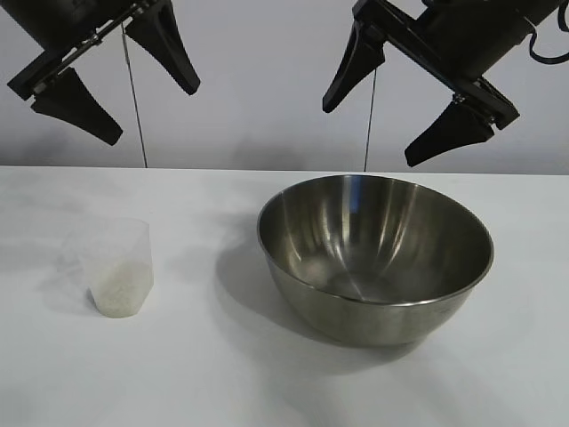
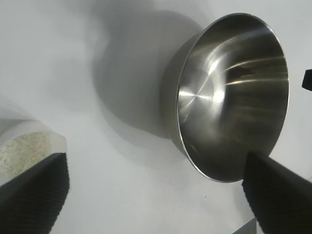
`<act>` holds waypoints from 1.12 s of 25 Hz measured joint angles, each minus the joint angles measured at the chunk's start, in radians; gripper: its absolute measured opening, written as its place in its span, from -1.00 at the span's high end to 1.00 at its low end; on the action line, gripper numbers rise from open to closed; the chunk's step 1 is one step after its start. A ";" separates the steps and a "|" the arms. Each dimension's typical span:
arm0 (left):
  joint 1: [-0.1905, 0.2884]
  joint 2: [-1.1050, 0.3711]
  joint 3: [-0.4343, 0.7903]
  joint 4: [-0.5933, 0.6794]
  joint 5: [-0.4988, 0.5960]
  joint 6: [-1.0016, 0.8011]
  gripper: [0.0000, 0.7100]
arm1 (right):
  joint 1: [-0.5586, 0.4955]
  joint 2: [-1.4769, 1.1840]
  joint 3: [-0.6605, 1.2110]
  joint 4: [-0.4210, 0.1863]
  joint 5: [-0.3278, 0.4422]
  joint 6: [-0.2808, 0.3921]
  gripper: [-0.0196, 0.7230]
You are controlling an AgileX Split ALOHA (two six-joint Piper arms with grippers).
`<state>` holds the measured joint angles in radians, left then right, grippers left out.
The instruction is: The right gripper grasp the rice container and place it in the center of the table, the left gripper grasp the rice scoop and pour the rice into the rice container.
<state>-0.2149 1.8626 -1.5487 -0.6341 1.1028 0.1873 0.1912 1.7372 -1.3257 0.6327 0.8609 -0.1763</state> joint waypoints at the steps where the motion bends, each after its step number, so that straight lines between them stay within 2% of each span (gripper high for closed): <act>1: 0.000 0.000 0.000 0.000 0.000 0.000 -0.96 | 0.000 0.000 0.000 0.000 0.000 0.000 -0.92; 6: 0.000 0.000 0.000 0.000 0.000 0.000 -0.96 | 0.000 0.000 0.000 -0.006 0.000 0.000 -0.92; 8: 0.000 0.000 0.000 0.000 0.000 0.000 -0.96 | 0.000 0.000 0.000 -0.054 0.000 0.000 -0.92; 9: 0.000 0.000 0.000 0.000 0.000 0.000 -0.96 | 0.000 0.000 0.000 -0.106 0.001 0.011 -0.92; 11: 0.000 0.000 0.000 0.000 0.000 0.000 -0.96 | 0.003 0.000 0.000 -0.246 0.008 0.067 -0.92; 13: 0.000 0.000 0.000 0.000 0.000 0.000 -0.96 | 0.004 0.000 0.000 -0.425 0.019 0.166 -0.92; 15: 0.000 0.000 0.000 0.000 0.000 0.000 -0.96 | 0.004 0.001 0.002 -0.564 0.021 0.246 -0.92; 17: 0.000 0.000 0.000 0.000 0.000 0.000 -0.96 | 0.004 0.002 0.015 -0.641 -0.003 0.286 -0.92; 24: 0.000 0.000 0.000 0.000 0.000 0.000 -0.96 | 0.004 0.141 0.077 -0.659 -0.094 0.310 -0.92; 28: 0.000 0.000 0.000 0.000 0.000 0.000 -0.96 | 0.004 0.219 0.082 -0.620 -0.135 0.311 -0.86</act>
<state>-0.2149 1.8626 -1.5490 -0.6341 1.1028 0.1873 0.1952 1.9557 -1.2441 0.0132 0.7256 0.1344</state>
